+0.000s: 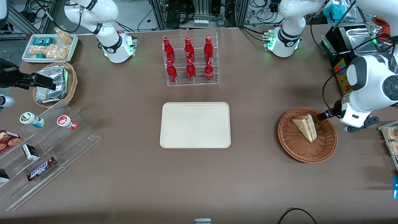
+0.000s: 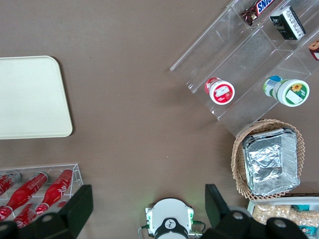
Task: Place sandwich from basket to tray
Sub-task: 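Move the open left gripper down over the sandwich in the basket, then close the left gripper on the wrapped sandwich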
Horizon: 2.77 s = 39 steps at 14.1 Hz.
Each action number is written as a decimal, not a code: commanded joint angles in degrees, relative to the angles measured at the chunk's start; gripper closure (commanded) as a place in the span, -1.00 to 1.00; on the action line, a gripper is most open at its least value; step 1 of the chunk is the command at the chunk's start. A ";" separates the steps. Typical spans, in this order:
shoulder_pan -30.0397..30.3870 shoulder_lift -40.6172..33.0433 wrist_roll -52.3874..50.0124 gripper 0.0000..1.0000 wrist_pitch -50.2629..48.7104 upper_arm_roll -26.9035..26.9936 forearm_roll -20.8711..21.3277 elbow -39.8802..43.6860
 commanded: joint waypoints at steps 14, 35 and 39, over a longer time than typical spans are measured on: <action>-3.03 2.18 -15.71 -1.00 13.11 -0.99 0.33 -8.28; -2.94 8.60 -15.62 0.71 19.52 -0.90 0.24 -7.93; -3.12 7.37 -15.18 0.76 17.25 -1.08 0.24 -5.92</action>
